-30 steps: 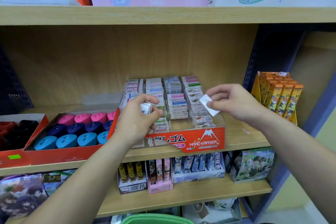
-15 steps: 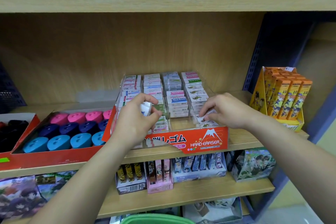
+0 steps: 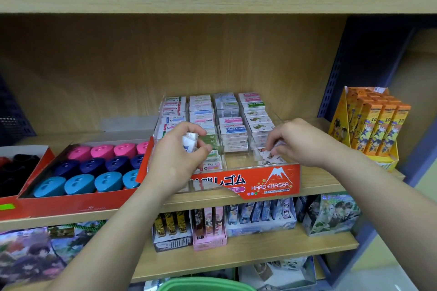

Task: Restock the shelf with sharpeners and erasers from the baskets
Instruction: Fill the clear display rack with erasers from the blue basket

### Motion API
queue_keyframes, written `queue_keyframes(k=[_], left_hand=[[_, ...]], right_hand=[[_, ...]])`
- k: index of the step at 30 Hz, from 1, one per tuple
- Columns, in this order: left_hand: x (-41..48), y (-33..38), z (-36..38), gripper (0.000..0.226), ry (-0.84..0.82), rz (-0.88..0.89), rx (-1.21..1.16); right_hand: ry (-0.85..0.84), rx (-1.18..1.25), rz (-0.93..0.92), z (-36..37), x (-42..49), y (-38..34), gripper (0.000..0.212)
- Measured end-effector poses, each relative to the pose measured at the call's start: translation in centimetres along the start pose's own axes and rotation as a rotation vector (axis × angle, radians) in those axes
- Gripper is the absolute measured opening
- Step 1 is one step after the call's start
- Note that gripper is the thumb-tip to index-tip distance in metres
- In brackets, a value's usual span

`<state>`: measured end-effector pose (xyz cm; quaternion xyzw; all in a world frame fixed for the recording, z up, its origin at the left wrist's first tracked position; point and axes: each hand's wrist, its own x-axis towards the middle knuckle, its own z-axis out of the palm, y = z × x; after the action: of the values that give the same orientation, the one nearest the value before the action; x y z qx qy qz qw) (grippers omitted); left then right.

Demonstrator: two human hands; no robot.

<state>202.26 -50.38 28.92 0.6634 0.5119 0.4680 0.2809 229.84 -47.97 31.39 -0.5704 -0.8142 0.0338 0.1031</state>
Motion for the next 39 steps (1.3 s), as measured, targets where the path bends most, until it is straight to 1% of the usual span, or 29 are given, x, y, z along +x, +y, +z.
queue_keyframes(k=[3, 5, 7, 8, 10, 12, 14, 17, 20, 22, 25, 27, 29, 31, 32, 34, 35, 37, 39], left_hand=[[-0.1, 0.0, -0.1, 0.023, 0.001, 0.001, -0.001], [-0.1, -0.1, -0.1, 0.023, 0.001, 0.001, 0.002], [-0.1, -0.1, -0.1, 0.023, 0.002, 0.005, 0.018], [-0.1, -0.1, -0.1, 0.023, 0.004, 0.007, 0.025], [-0.1, -0.1, -0.1, 0.024, 0.004, 0.007, 0.030], [-0.1, -0.1, -0.1, 0.025, 0.005, 0.009, 0.037], [0.0, -0.1, -0.1, 0.025, 0.007, 0.011, 0.050], [-0.1, -0.1, -0.1, 0.025, 0.005, 0.010, 0.046], [-0.1, -0.1, 0.0, 0.024, 0.007, 0.008, 0.056], [-0.1, -0.1, 0.0, 0.024, 0.010, 0.007, 0.062], [-0.2, -0.1, 0.0, 0.020, 0.014, -0.001, 0.053], [-0.2, 0.1, -0.1, 0.023, 0.007, -0.041, 0.040], [-0.1, 0.6, -0.2, 0.030, -0.023, -0.077, 0.012], [-0.3, 1.4, -0.4, 0.033, -0.056, -0.083, -0.035], [-0.5, 1.9, -0.5, 0.034, -0.070, -0.083, -0.074], [-0.8, 2.8, -0.6, 0.038, -0.107, -0.067, -0.111], [-1.0, 3.2, -0.5, 0.040, -0.124, -0.055, -0.112], [-1.6, 4.1, -0.3, 0.042, -0.151, -0.040, -0.100], [-2.0, 4.6, -0.1, 0.043, -0.165, -0.033, -0.041]], right_hand=[[-0.041, -0.088, 0.003, -0.2, 0.2, -0.4, 0.009], [-0.101, -0.133, 0.023, -0.6, 0.3, -0.7, 0.011], [-0.128, -0.119, 0.028, -0.9, 0.1, -0.9, 0.009], [-0.108, -0.073, 0.026, -0.9, 0.0, -0.9, 0.007], [0.000, 0.036, 0.026, -0.9, -0.3, -0.9, 0.005], [0.132, 0.112, 0.045, -0.8, -0.7, -0.9, 0.008], [0.198, 0.160, 0.069, -0.7, -0.9, -1.0, 0.015], [0.161, 0.175, 0.075, -0.4, -0.9, -1.2, 0.019], [0.122, 0.151, 0.080, -0.3, -0.6, -1.1, 0.019], [0.090, 0.085, 0.067, -0.3, -0.4, -1.0, 0.018], [0.045, -0.090, 0.055, 0.1, -0.3, -1.1, 0.015], [0.076, -0.085, 0.067, 0.4, -0.4, -1.0, 0.013], [0.140, 0.005, 0.085, 0.7, -0.5, -1.0, 0.011], [0.234, 0.095, 0.095, 0.8, -0.8, -1.4, 0.013], [0.294, 0.169, 0.088, 0.7, -1.0, -1.8, 0.014], [0.388, 0.400, 0.049, 0.5, -1.4, -3.4, 0.013], [0.400, 0.541, 0.013, 0.3, -1.6, -4.5, 0.010], [0.345, 0.816, -0.052, -0.1, -1.7, -6.9, 0.005], [0.284, 0.978, -0.080, -0.1, -1.6, -8.6, 0.006]])
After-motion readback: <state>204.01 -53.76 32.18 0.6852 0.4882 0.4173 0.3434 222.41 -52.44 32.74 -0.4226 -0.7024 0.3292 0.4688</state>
